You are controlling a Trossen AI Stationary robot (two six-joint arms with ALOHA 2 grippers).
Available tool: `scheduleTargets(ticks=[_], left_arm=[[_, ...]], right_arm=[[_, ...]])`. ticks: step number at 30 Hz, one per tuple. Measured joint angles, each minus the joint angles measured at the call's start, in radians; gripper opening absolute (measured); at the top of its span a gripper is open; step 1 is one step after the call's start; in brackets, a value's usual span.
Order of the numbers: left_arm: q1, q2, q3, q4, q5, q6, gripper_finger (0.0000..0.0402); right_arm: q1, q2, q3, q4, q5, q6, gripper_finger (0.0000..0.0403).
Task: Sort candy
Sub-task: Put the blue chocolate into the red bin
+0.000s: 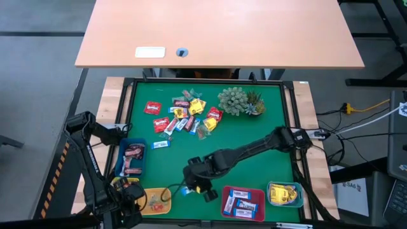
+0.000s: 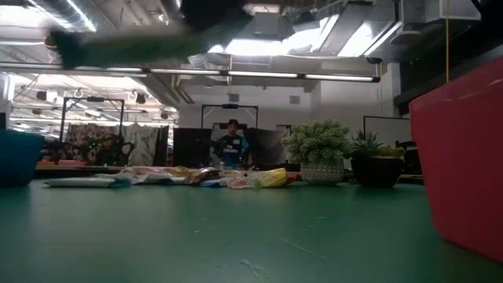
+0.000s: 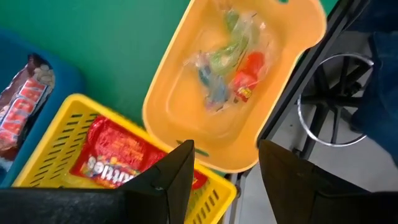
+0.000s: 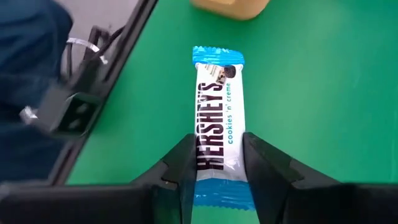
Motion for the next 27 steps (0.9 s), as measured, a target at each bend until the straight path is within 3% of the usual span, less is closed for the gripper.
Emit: scheduleTargets(ticks=[10, 18, 27], left_arm=[[0.000, 0.000, 0.000, 0.031, -0.198, 0.003, 0.0166], [0.067, 0.000, 0.000, 0.032, -0.487, 0.028, 0.0166], [0.213, 0.000, 0.000, 0.118, -0.501, 0.363, 0.0166]], right_arm=[[0.122, -0.002, 0.159, -0.327, -0.069, 0.169, 0.0117], [0.234, -0.002, 0.161, -0.467, -0.142, 0.312, 0.0117], [0.347, -0.002, 0.148, -0.606, -0.088, 0.385, 0.0117]])
